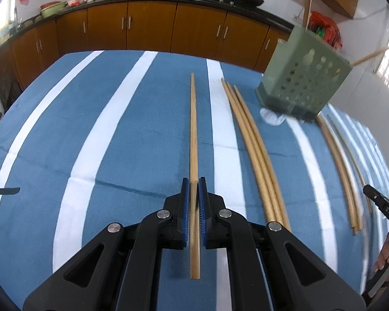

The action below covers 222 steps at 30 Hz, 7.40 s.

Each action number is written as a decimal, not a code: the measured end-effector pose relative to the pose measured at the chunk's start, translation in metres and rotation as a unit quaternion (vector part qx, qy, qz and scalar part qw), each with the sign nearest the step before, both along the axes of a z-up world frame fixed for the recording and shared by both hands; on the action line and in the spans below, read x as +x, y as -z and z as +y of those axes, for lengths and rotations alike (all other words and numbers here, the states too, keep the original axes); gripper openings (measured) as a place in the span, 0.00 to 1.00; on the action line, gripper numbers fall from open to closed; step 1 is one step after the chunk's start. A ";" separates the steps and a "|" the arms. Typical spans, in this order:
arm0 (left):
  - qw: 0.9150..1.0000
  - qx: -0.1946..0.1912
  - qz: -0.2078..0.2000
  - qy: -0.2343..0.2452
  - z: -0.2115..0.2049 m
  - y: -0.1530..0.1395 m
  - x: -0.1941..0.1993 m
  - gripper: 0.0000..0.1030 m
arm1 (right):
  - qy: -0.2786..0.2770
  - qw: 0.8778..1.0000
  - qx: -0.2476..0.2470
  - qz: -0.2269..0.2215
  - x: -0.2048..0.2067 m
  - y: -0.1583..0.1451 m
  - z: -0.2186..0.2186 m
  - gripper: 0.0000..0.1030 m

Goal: Organize utensils
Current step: 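Lift the left tool's chopstick over the green holder while the right tool carries its chopstick there, then open the right tool to drop its chopstick into the holder while the left tool releases its own, then close the left tool on a third chopstick while the right tool grasps another chopstick, then hold the grasped chopsticks closed in both tools on the table, then lift the left tool's chopstick over the green holder while the right tool carries its chopstick there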

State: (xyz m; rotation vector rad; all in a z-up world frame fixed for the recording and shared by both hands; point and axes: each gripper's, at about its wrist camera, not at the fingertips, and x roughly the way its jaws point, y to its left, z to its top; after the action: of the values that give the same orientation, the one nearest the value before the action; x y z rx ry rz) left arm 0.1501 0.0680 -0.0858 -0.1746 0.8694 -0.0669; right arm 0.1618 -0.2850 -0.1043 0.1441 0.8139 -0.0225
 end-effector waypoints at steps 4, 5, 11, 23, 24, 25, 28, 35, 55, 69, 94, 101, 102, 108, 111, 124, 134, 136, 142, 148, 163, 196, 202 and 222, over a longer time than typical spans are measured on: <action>0.999 -0.004 -0.037 -0.005 0.004 -0.027 -0.007 0.07 | 0.008 0.999 -0.001 -0.049 -0.010 -0.030 -0.005 0.07; 0.999 -0.004 -0.049 -0.006 0.005 -0.035 -0.009 0.07 | 0.011 0.998 -0.002 -0.064 -0.012 -0.041 -0.007 0.08; 0.992 -0.007 -0.121 -0.018 0.010 -0.085 -0.015 0.07 | 0.020 0.990 -0.005 -0.138 -0.020 -0.089 -0.011 0.08; 0.982 -0.001 -0.190 -0.022 0.012 -0.142 -0.006 0.07 | 0.002 0.974 0.016 -0.228 -0.028 -0.156 -0.008 0.07; 0.981 -0.002 -0.193 -0.017 0.011 -0.146 -0.007 0.07 | -0.007 0.972 0.024 -0.235 -0.029 -0.165 -0.007 0.07; 0.980 -0.003 -0.198 -0.010 0.008 -0.152 -0.008 0.07 | -0.013 0.970 0.030 -0.239 -0.029 -0.170 -0.006 0.07; 0.977 -0.010 -0.211 0.008 -0.001 -0.165 -0.011 0.07 | -0.041 0.964 0.058 -0.256 -0.033 -0.191 -0.001 0.07; 0.962 -0.033 -0.267 0.041 -0.036 -0.205 -0.015 0.07 | -0.086 0.942 0.089 -0.312 -0.032 -0.238 0.024 0.07; 0.952 -0.033 -0.303 0.026 -0.093 -0.190 0.073 0.07 | -0.072 0.961 0.066 -0.259 0.073 -0.213 0.052 0.07; 0.954 -0.036 -0.296 0.028 -0.082 -0.197 0.050 0.33 | -0.063 0.957 0.059 -0.278 0.040 -0.221 0.047 0.17; 0.998 -0.029 -0.051 0.005 -0.018 -0.030 -0.009 0.40 | -0.053 0.997 0.023 0.042 0.023 0.012 0.039 0.19; 0.999 -0.020 -0.023 0.040 -0.042 -0.014 -0.005 0.27 | -0.016 0.999 -0.006 0.035 0.027 0.012 0.022 0.08; 0.999 -0.014 -0.017 0.045 -0.046 -0.012 -0.004 0.25 | -0.014 0.999 -0.003 0.035 0.027 0.012 0.019 0.08; 0.999 0.013 0.014 0.048 -0.057 0.005 0.006 0.18 | -0.020 0.999 -0.018 0.031 0.025 0.012 0.019 0.08; 0.998 0.023 0.014 0.052 -0.062 0.007 0.007 0.18 | -0.022 0.999 -0.018 0.030 0.025 0.012 0.019 0.08; 0.999 0.033 0.011 0.032 -0.058 0.006 0.013 0.07 | -0.046 0.998 -0.027 0.027 0.026 0.012 0.035 0.09; 0.999 0.039 0.005 0.012 -0.028 0.008 0.006 0.07 | -0.011 0.999 -0.031 0.024 0.026 0.013 0.012 0.10; 0.999 0.048 0.002 0.012 -0.031 0.008 0.006 0.08 | -0.011 0.999 -0.032 0.024 0.026 0.013 0.012 0.11; 1.000 0.022 0.002 0.009 -0.023 0.009 0.006 0.08 | -0.011 0.999 -0.025 0.024 0.026 0.013 0.010 0.11; 1.000 0.027 0.002 0.009 -0.025 0.009 0.007 0.08 | -0.011 0.999 -0.033 0.025 0.026 0.013 0.012 0.11; 1.000 0.008 0.002 0.010 -0.020 0.010 0.006 0.08 | -0.011 0.999 -0.042 0.026 0.026 0.013 0.014 0.11; 0.999 0.034 0.002 0.019 -0.026 0.009 0.000 0.08 | -0.014 0.999 -0.019 0.026 0.013 0.013 0.010 0.11; 0.999 0.030 0.002 0.018 -0.025 0.009 0.000 0.08 | -0.013 0.999 -0.020 0.025 0.014 0.013 0.010 0.08; 0.990 -0.003 -0.138 -0.001 -0.013 -0.089 -0.018 0.07 | 0.003 0.991 -0.001 -0.134 -0.019 -0.087 -0.003 0.08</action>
State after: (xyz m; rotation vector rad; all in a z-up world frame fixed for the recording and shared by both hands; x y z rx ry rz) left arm 0.1321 0.0551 0.0030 -0.1674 0.5920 -0.0906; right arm 0.1430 -0.2877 -0.0173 0.1447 0.5449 -0.0096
